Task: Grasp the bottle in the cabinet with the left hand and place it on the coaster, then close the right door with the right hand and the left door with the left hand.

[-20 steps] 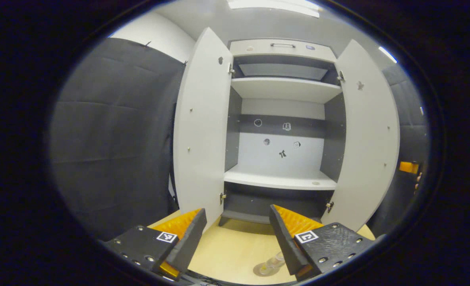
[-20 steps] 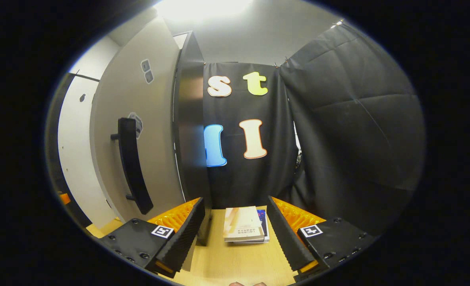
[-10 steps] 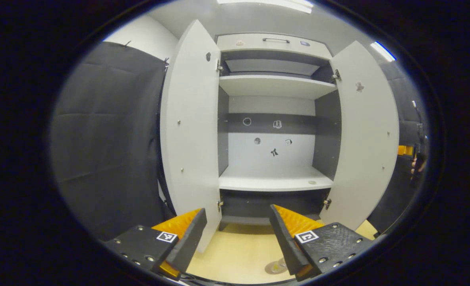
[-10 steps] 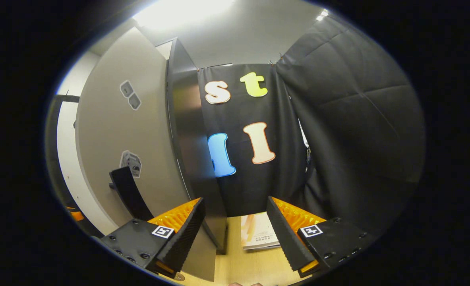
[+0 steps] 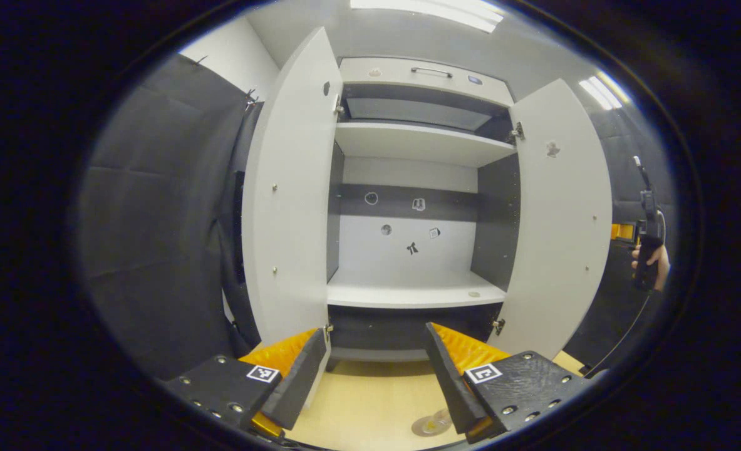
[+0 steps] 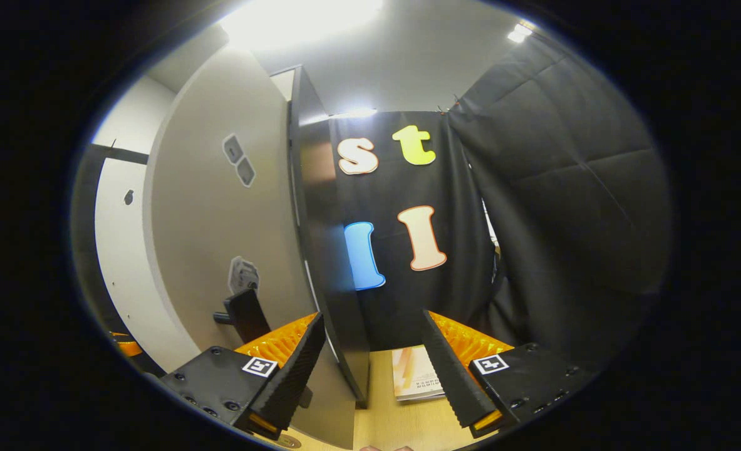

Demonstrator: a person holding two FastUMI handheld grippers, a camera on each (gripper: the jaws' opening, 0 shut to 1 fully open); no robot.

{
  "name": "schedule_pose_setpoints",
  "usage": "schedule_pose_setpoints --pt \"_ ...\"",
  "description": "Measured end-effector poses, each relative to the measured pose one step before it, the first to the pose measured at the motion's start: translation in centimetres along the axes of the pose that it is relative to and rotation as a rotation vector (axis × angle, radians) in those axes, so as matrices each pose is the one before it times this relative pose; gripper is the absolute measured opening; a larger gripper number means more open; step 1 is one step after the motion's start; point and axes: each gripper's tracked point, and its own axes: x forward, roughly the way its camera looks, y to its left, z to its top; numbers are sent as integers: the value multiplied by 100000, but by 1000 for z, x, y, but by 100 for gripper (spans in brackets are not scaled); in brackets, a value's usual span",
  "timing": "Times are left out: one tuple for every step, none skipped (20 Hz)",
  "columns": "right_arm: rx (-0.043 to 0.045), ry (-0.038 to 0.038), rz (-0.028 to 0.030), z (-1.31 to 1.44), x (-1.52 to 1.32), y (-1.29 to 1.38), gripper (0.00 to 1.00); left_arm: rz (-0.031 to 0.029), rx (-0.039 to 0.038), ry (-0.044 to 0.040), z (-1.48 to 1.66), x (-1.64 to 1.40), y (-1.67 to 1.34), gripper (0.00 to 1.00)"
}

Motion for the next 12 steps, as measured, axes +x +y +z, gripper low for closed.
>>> schedule_pose_setpoints --pt "-3157 -190 -349 150 -124 -254 96 -980 -40 16 -43 114 -11 94" --pt "-3268 -161 -493 254 -7 60 96 -803 701 -858 -36 -25 -17 94" --pt "-2311 -451 23 260 -68 279 96 -1051 1046 -1240 131 8 -105 94" --pt "-2467 -892 290 292 -44 325 96 -896 736 -137 -260 0 -15 94" --pt "-2226 -655 -463 186 33 114 96 -622 244 582 -233 -46 7 94" --pt "-853 -433 -804 60 16 61 96 -619 -138 582 -400 -39 -80 94" --pt "752 132 -276 -231 -175 326 96 -480 -333 380 -222 -21 5 94" --pt "1504 242 219 -145 -111 417 92 -18 -273 287 -200 -151 80 94" --pt "1203 246 747 -193 -232 603 92 95 -393 187 -151 -95 110 91" --pt "420 13 445 47 -36 407 92 -1 -643 121 -122 19 85 94" --pt "-146 -175 43 41 -25 253 96 -101 -715 -131 -99 -88 114 94" --pt "-822 -542 -189 102 -130 311 96 -171 -591 29 -36 -186 71 94"
